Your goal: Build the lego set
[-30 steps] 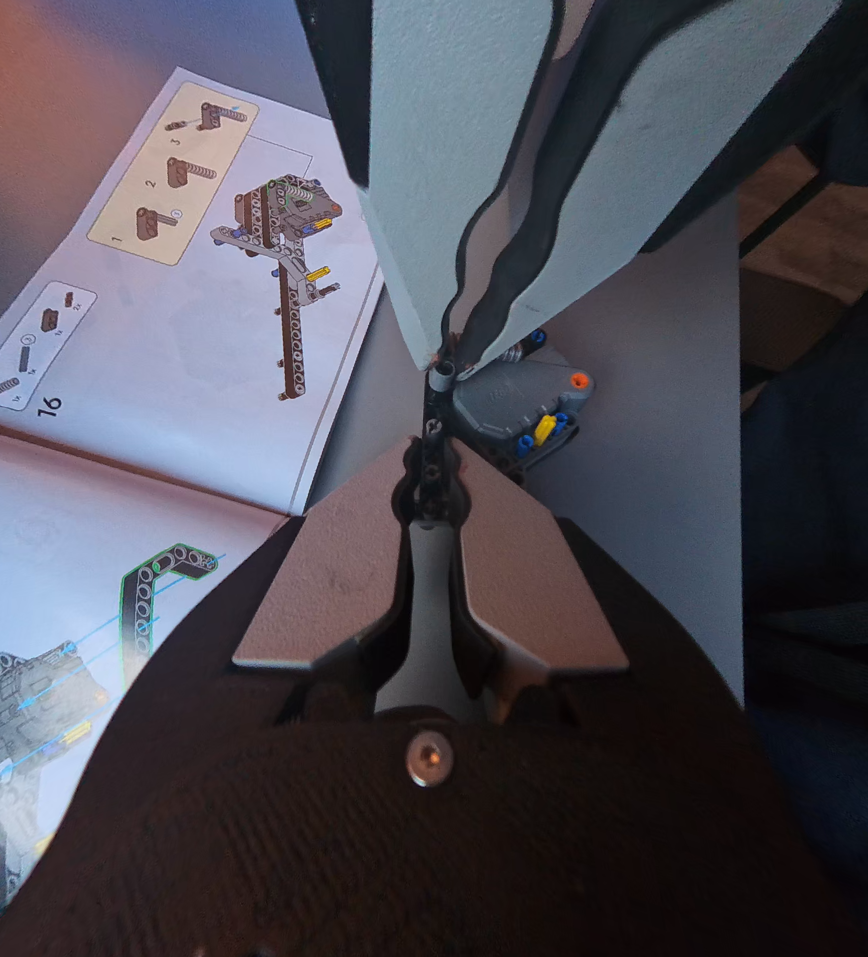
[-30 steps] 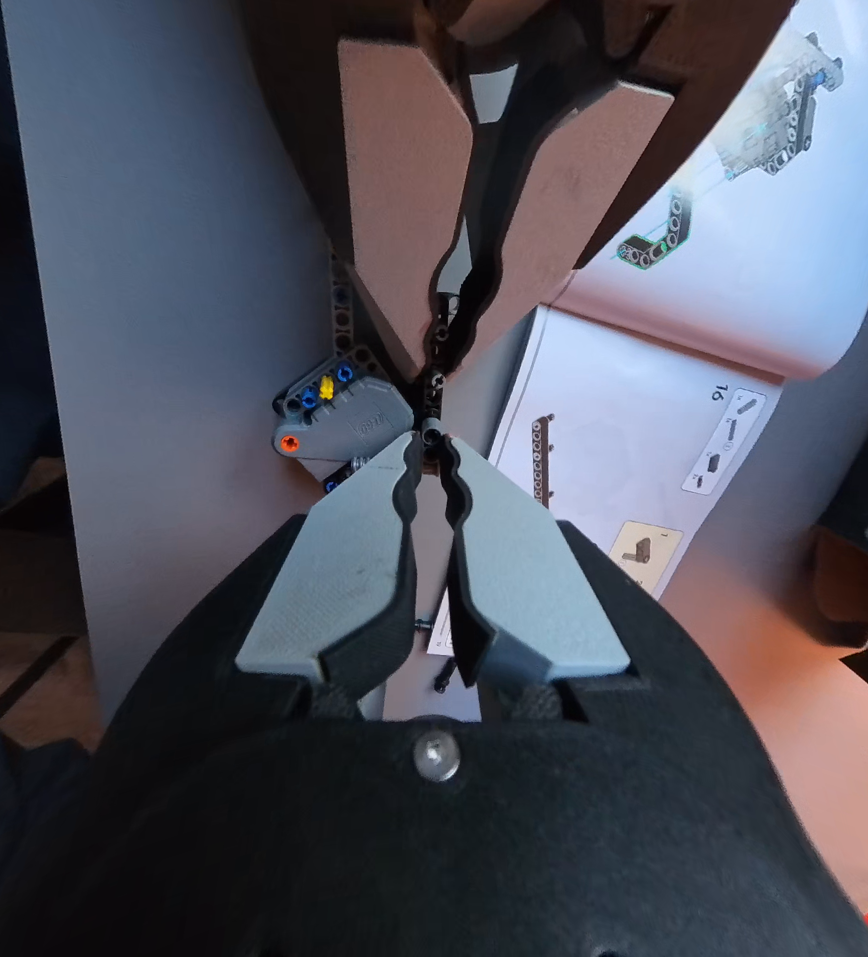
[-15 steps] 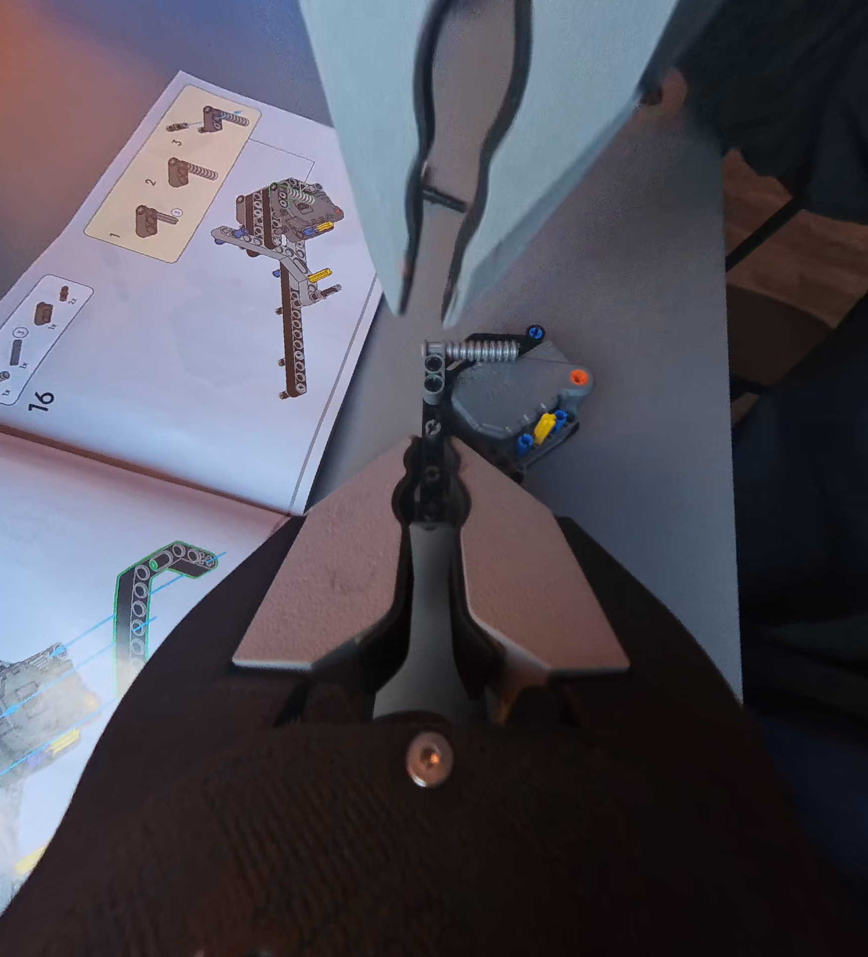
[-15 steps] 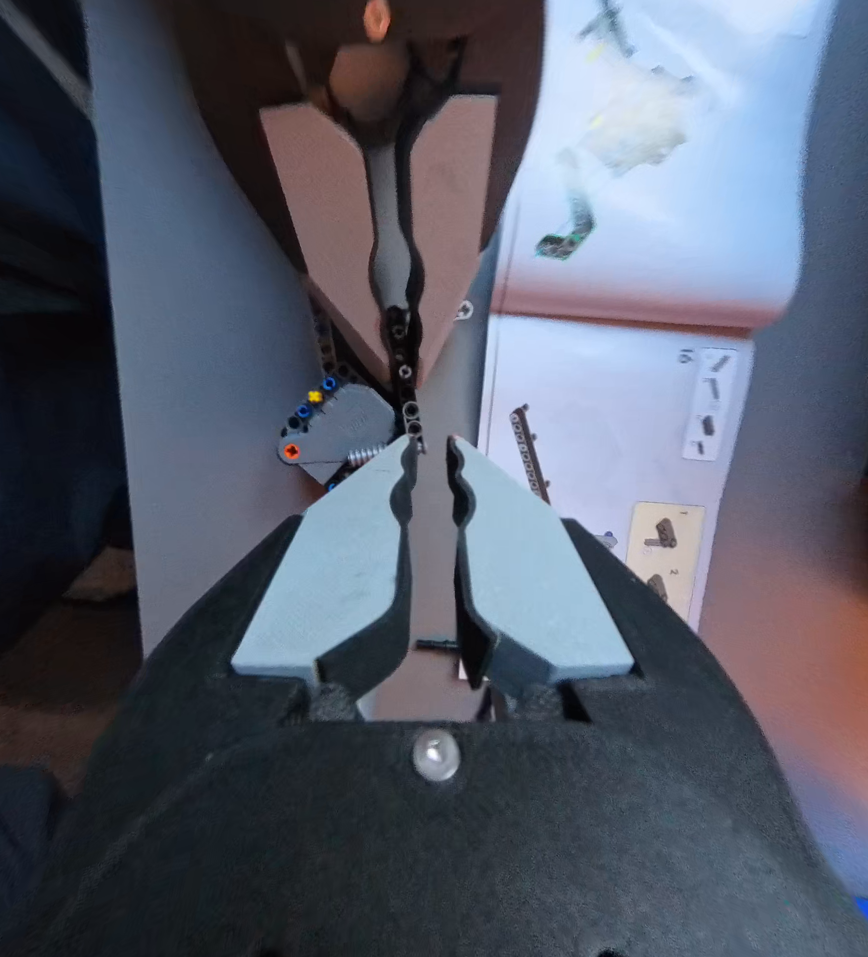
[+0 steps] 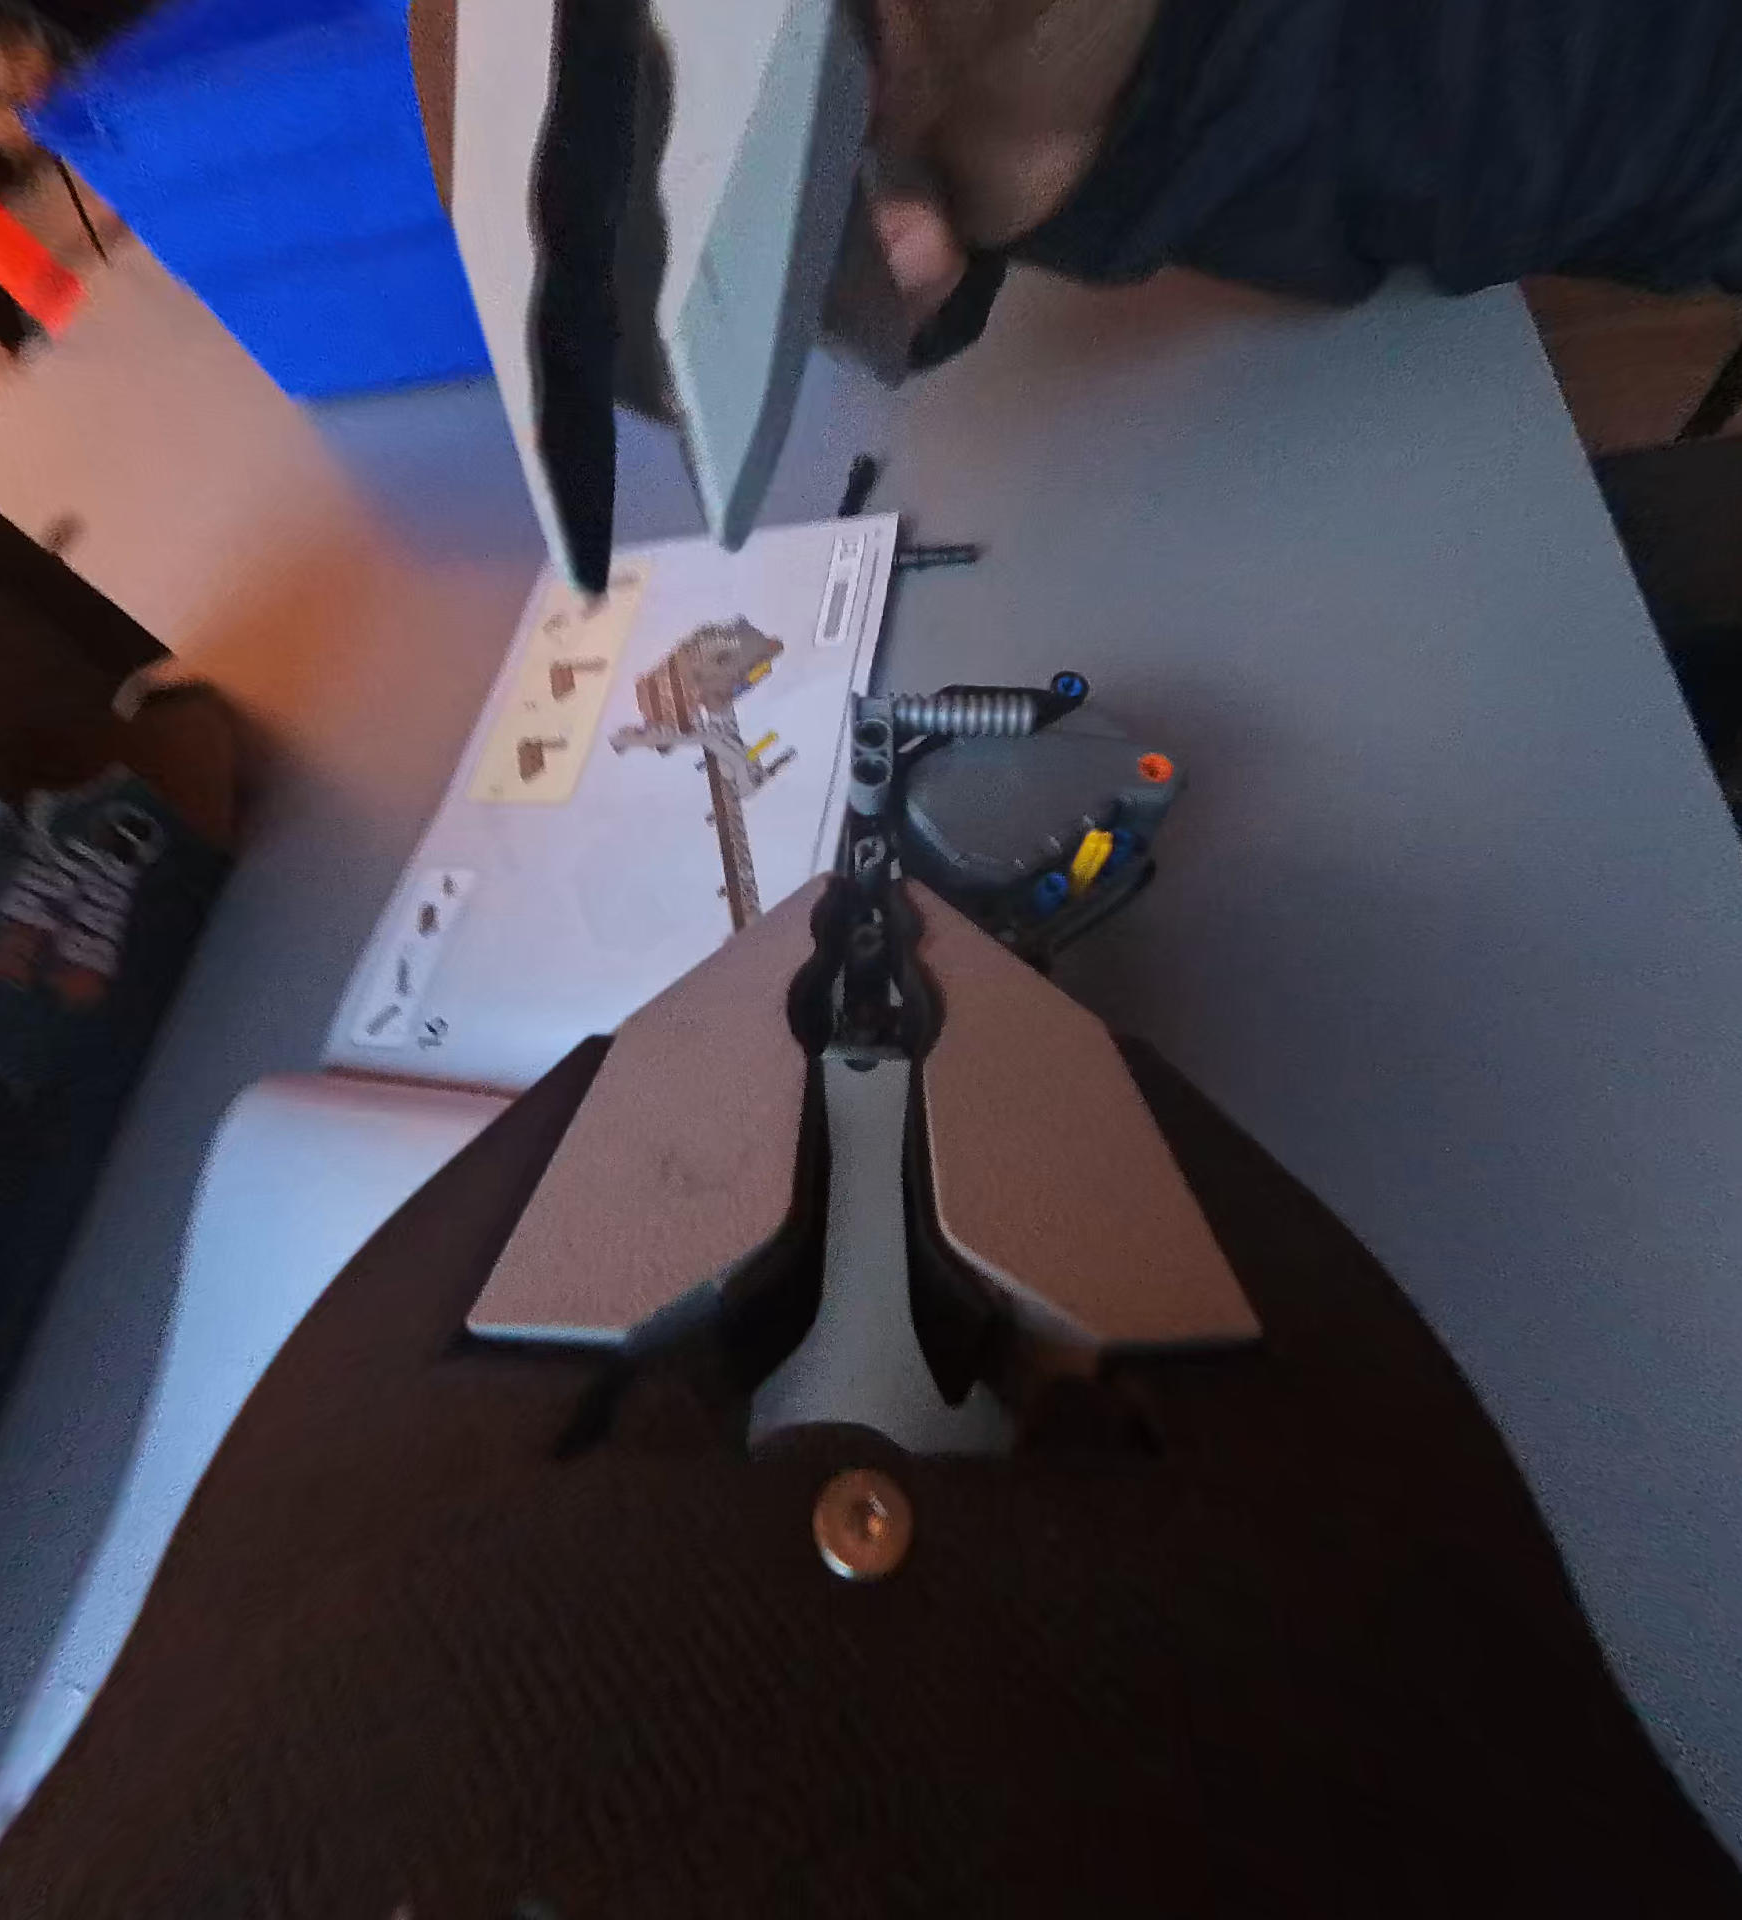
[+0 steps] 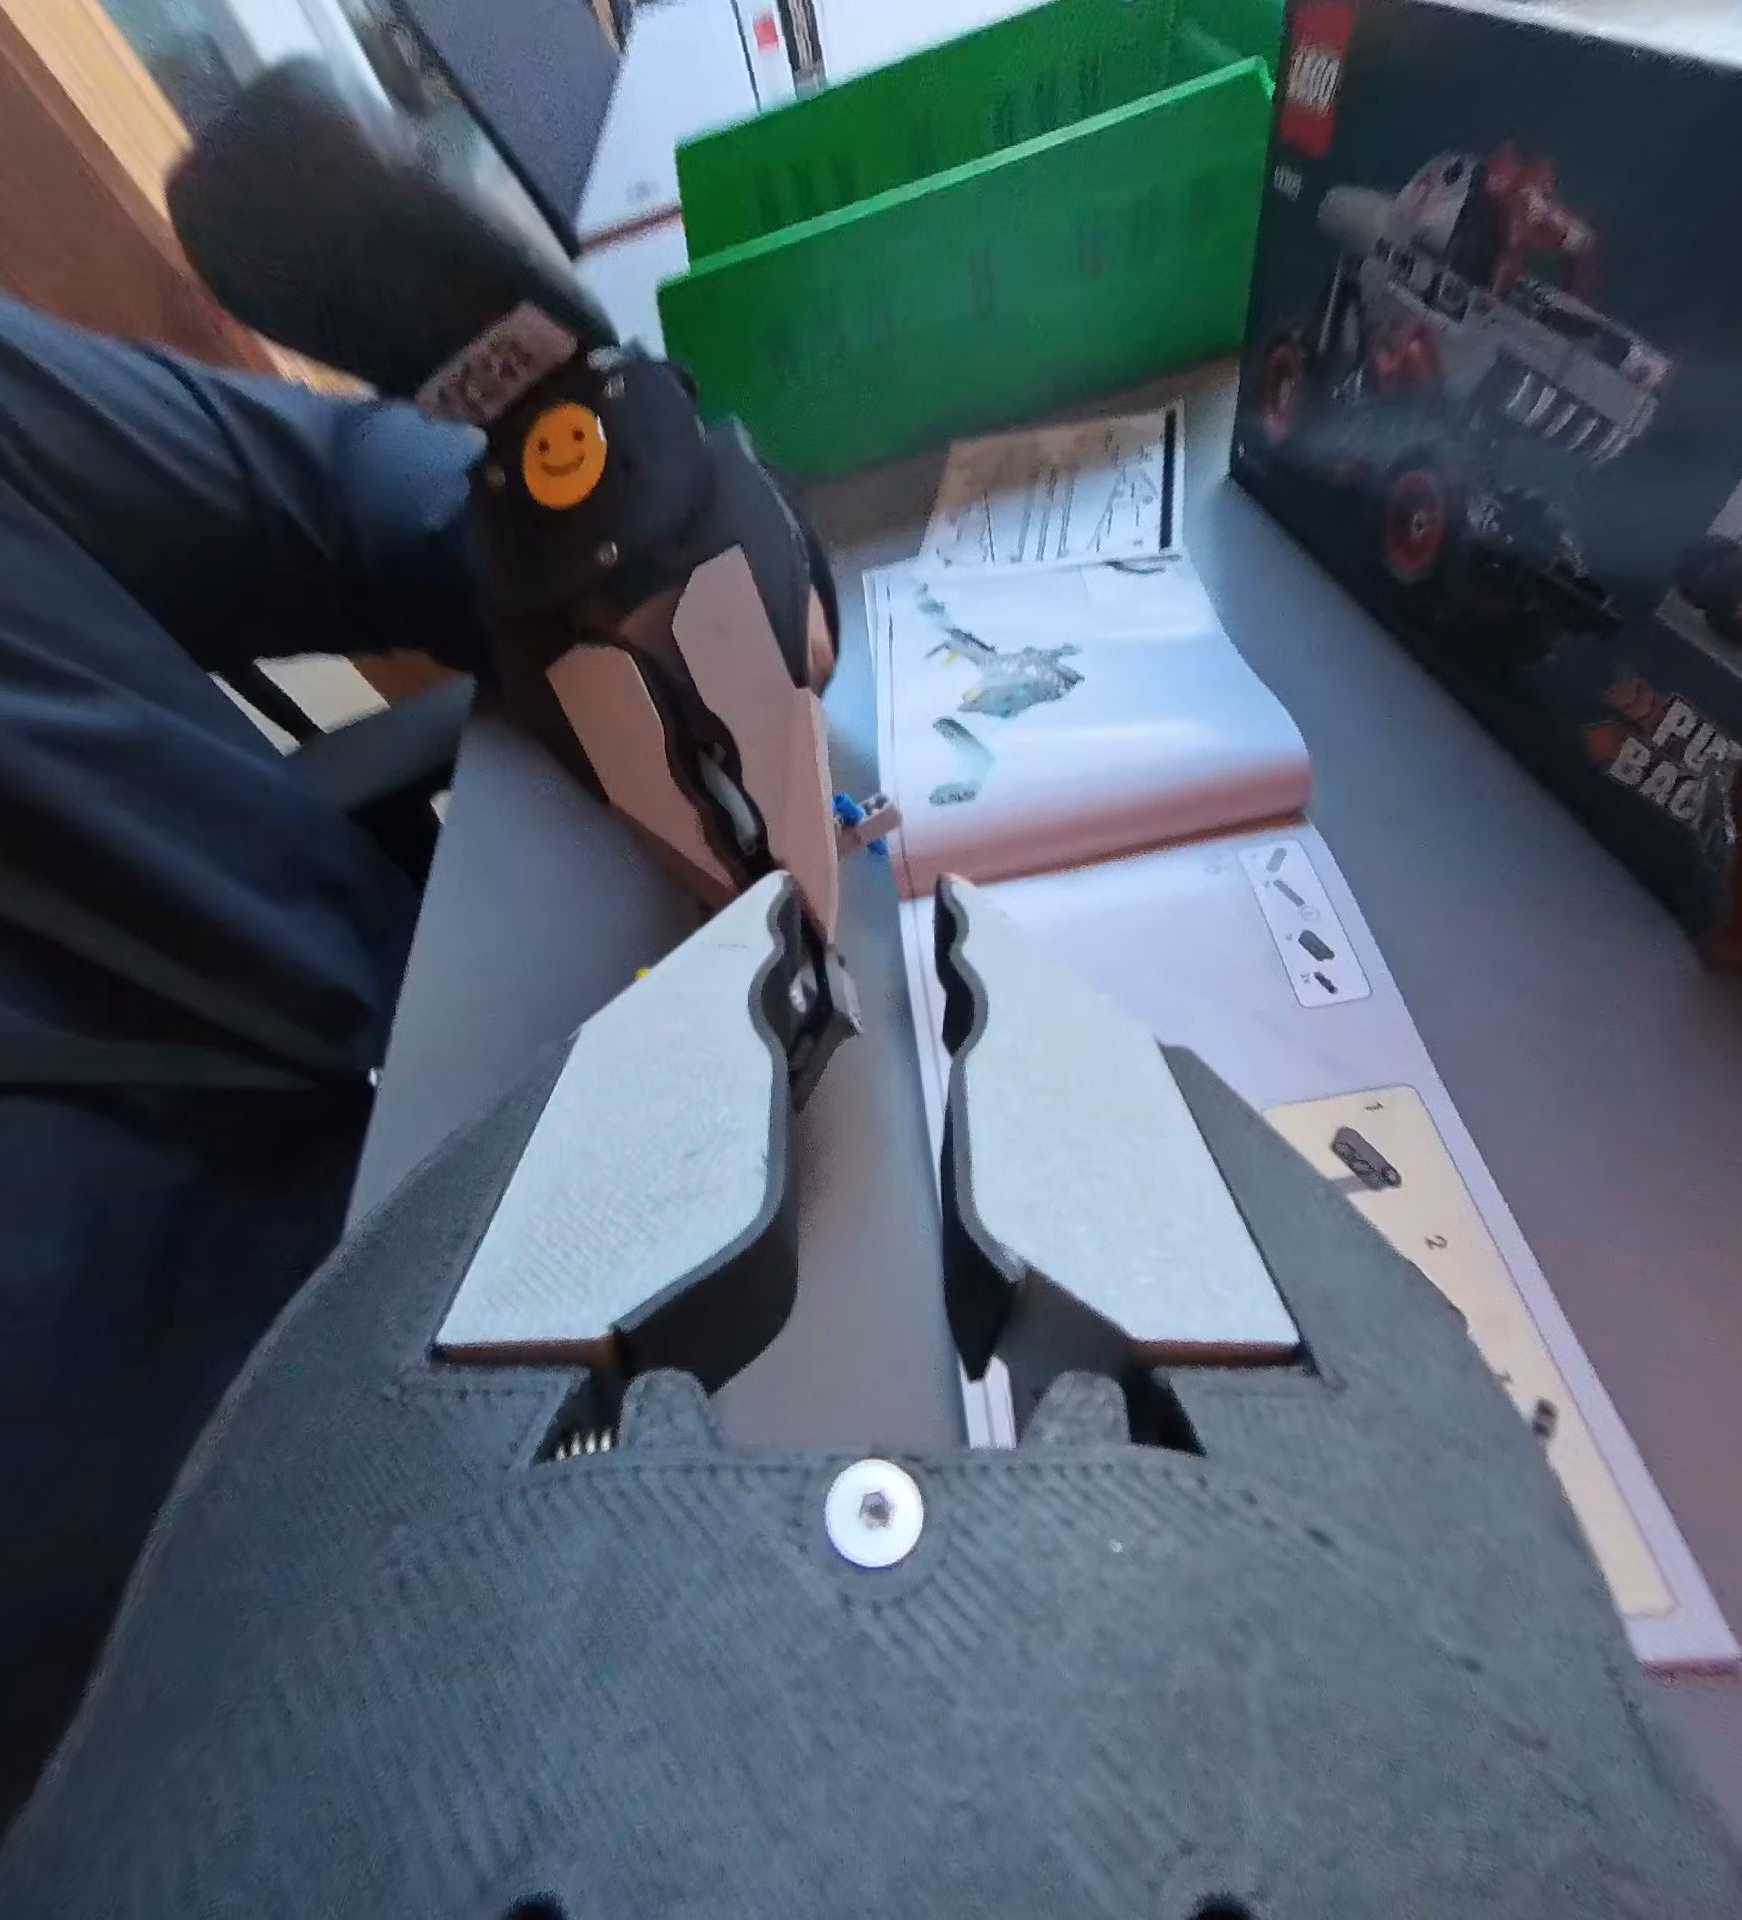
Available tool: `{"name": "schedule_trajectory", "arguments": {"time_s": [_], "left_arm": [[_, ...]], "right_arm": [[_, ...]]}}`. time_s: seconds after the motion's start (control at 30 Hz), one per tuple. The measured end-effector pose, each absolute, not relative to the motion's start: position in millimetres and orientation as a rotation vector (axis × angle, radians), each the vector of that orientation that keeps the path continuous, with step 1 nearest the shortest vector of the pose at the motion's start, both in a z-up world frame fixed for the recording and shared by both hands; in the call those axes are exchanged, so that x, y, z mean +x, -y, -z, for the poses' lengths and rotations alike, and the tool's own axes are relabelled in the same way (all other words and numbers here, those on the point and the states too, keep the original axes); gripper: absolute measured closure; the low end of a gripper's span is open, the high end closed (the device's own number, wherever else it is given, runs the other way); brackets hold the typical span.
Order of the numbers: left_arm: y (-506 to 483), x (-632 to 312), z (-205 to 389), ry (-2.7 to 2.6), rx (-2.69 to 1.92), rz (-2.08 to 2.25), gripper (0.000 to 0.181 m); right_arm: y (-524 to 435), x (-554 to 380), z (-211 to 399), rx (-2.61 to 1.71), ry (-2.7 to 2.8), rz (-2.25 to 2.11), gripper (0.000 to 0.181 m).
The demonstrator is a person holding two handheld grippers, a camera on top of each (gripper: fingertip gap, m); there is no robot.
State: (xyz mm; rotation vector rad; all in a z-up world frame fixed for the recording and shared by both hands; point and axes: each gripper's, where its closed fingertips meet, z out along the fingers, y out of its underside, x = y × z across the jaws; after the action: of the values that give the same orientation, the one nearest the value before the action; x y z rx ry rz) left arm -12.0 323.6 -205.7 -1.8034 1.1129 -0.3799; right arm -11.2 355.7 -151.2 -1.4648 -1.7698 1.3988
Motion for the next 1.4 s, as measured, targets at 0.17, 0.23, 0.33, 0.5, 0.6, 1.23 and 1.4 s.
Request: {"name": "schedule_trajectory", "arguments": {"time_s": [0.17,0.23,0.33,0.5,0.6,1.23,1.4], "left_arm": [[-327,-17,186,-1.151,-1.615,0.192,0.176],[-326,-18,181,-1.175,-1.554,0.136,0.175],[-328,-19,182,-1.177,-1.542,0.076,0.175],[-331,-20,187,-1.177,-1.558,0.046,0.175],[-331,-22,183,-1.164,-1.544,0.029,0.175],[-333,-22,192,-1.149,-1.588,0.053,0.175],[-335,-22,196,-1.147,-1.604,0.063,0.175]], "right_arm": [[-370,-11,135,-1.456,1.621,-1.46,0.156],[-380,-8,125,-1.428,1.546,-1.441,0.158],[-389,-4,116,-1.433,1.471,-1.464,0.158],[-403,1,104,-1.399,1.381,-1.392,0.161],[-417,11,83,-1.331,1.268,-1.335,0.162],[-437,49,46,-1.174,1.055,-1.232,0.164],[-443,52,50,-1.179,1.043,-1.212,0.163]]}}
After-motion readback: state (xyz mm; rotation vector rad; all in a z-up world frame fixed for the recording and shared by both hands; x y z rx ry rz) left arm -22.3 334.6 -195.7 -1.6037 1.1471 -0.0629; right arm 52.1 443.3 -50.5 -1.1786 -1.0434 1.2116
